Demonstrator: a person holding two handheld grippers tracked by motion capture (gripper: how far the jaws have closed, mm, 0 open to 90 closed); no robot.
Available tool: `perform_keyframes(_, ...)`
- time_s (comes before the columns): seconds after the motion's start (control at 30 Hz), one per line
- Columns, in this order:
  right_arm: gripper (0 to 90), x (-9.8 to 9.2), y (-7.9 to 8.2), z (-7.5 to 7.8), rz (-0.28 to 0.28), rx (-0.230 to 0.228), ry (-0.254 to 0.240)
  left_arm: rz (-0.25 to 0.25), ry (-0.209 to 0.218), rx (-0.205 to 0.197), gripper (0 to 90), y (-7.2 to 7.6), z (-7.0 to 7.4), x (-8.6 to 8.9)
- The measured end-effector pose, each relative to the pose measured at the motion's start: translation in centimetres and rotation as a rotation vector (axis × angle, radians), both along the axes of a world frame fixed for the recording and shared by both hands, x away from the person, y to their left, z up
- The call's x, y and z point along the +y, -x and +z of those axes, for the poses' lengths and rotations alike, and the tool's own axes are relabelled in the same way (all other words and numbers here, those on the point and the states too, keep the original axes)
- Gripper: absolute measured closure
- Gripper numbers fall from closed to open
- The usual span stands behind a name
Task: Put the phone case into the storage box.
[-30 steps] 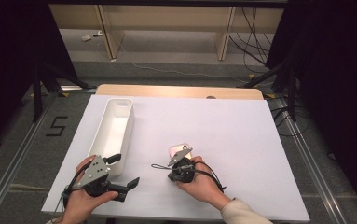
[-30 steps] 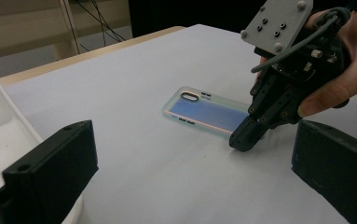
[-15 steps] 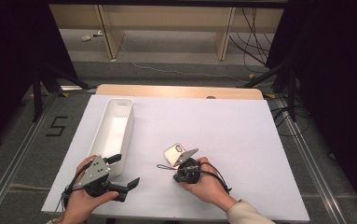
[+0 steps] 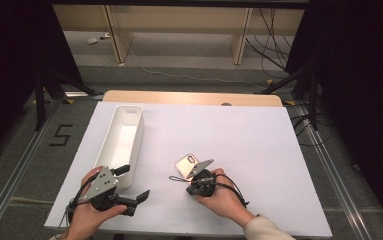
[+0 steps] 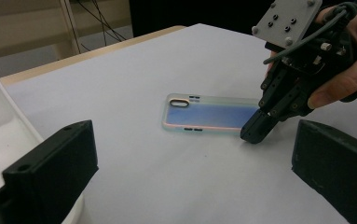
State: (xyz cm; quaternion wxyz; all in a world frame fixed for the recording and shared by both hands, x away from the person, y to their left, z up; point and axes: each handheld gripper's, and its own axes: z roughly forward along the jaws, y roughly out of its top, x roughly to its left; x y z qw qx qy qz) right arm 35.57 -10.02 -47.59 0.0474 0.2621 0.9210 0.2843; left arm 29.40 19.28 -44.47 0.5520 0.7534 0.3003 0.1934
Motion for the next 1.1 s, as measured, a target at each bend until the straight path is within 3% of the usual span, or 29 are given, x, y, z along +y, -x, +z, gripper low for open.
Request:
perform_keyframes(0.2,90.0,0.0,-0.1,0.0,0.0,-0.004,-0.007,-0.003,-0.003,-0.004,0.0,0.0,0.0,0.0)
perform_keyframes(0.3,90.0,-0.3,-0.1,0.5,-0.013,0.006,-0.05,-0.003,-0.01,-0.007,0.0,0.0,0.1,0.1)
perform_keyframes(0.4,81.4,-1.1,-0.5,1.8,-0.045,0.004,-0.09,0.005,0.001,0.005,0.0,0.1,0.0,0.0)
perform_keyframes(0.53,69.5,-2.9,-1.0,3.9,-0.116,-0.037,-0.144,-0.004,-0.008,-0.007,0.0,0.0,0.1,0.1)
perform_keyframes(0.67,61.4,-5.0,-1.7,5.5,-0.201,-0.114,-0.199,-0.004,-0.007,-0.005,0.0,0.0,0.1,0.0)
perform_keyframes(0.8,58.0,-6.4,-2.4,6.7,-0.26,-0.125,-0.222,-0.001,0.004,0.003,0.0,0.0,0.0,0.0)
perform_keyframes(1.1,47.8,-7.1,-3.2,8.3,-0.285,-0.166,-0.277,0.006,0.01,0.009,0.0,-0.2,0.1,-0.1)
